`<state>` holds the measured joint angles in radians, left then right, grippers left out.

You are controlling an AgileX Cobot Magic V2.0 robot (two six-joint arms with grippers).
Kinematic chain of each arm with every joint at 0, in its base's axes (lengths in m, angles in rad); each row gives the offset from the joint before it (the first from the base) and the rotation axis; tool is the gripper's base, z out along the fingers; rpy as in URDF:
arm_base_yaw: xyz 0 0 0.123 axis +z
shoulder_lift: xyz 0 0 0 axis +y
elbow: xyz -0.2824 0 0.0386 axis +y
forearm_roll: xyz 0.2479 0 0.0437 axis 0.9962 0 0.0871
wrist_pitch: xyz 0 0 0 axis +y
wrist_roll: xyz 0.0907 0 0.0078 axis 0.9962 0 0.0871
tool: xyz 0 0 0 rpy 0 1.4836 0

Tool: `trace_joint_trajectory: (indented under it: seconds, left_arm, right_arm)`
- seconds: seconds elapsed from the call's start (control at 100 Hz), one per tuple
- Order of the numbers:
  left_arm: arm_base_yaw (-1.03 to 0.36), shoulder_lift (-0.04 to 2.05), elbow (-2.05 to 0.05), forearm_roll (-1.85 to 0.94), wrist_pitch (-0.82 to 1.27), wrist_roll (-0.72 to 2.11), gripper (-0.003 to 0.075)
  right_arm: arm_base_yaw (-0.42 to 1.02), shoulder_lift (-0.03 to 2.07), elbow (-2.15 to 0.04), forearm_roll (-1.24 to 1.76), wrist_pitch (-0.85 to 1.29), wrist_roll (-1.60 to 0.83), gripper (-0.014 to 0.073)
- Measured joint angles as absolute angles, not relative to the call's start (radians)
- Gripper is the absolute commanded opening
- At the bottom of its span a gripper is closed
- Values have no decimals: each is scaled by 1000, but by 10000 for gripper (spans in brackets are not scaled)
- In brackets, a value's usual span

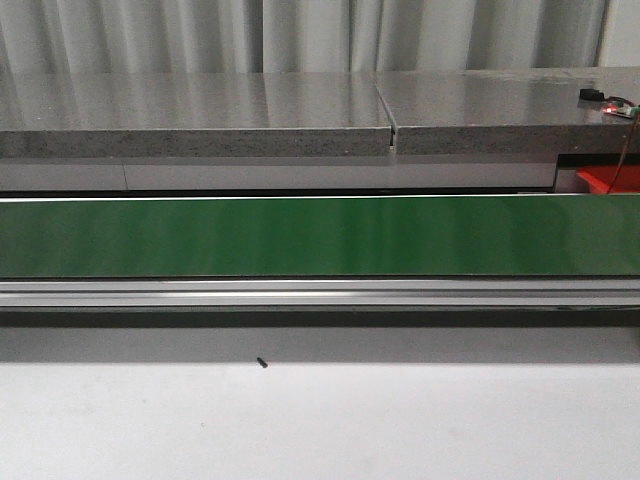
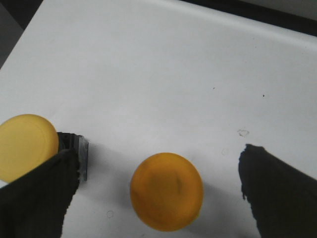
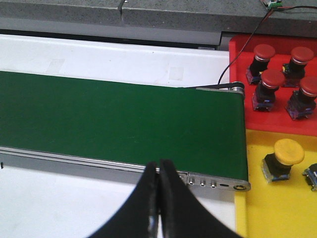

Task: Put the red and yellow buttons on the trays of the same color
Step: 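Lower the left gripper over the yellow buttons and grasp one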

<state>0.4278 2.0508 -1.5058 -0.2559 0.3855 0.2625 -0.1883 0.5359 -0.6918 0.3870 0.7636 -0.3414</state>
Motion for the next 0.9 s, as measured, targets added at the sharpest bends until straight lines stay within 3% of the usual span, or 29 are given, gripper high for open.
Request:
trace_joint_trajectory:
  seconds: [0.61,0.71,0.9]
  left_arm:
    - [403,2091,-1508,-255,361,263,635]
    - [403,2091,-1508,-255,362,263,590]
    - [403,2091,-1508,-255,370,263,421]
  right_arm:
    - [-188,536,-692,387,764,-341,-68]
    - [-188,536,-692,387,764,-341,-68]
    - [-188,536,-692,387,764,-341,-68]
